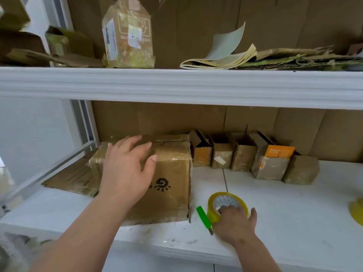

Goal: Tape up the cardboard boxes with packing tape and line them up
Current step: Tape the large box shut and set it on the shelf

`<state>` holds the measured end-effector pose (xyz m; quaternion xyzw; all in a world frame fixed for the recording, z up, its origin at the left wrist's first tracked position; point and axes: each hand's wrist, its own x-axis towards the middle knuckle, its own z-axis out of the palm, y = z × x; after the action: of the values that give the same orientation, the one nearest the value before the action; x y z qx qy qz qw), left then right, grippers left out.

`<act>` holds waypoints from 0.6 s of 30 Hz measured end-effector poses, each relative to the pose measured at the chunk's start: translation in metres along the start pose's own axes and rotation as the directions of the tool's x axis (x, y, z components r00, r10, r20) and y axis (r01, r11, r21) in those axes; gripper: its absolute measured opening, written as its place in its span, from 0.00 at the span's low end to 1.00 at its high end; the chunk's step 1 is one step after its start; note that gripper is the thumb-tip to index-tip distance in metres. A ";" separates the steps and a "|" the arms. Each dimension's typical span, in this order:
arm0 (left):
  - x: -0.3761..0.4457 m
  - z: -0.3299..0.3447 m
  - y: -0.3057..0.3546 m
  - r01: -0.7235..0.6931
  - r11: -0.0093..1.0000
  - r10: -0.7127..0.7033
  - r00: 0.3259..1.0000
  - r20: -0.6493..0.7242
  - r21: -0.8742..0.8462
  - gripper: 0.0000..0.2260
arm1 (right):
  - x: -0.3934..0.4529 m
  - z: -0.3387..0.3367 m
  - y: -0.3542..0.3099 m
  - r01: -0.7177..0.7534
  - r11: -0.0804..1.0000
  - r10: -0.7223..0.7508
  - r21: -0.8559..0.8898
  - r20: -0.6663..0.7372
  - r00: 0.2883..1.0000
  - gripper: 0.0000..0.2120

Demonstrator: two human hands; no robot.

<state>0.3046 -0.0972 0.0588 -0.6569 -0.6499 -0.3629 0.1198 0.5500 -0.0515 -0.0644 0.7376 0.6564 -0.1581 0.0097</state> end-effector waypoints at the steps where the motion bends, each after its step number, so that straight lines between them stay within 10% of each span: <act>1: -0.003 0.002 0.003 -0.010 1.000 0.010 1.000 -0.007 -0.011 0.19 | -0.001 0.002 0.002 0.021 0.999 -0.021 -0.038 -0.005 1.000 0.24; 12: -0.021 0.012 0.038 -0.006 0.990 -0.002 0.998 -0.056 -0.138 0.13 | -0.016 -0.017 0.028 0.090 0.919 0.011 0.383 -0.252 0.968 0.18; 18: -0.035 0.026 0.065 0.009 0.968 0.034 0.985 0.168 -0.251 0.17 | -0.023 -0.033 0.037 0.209 0.848 -0.032 0.487 -0.346 0.938 0.16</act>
<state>0.3776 -0.1158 0.0386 -0.6997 -0.6025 -0.3834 -0.0182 0.5913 -0.0713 -0.0350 0.6854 0.6278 -0.2050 -0.3067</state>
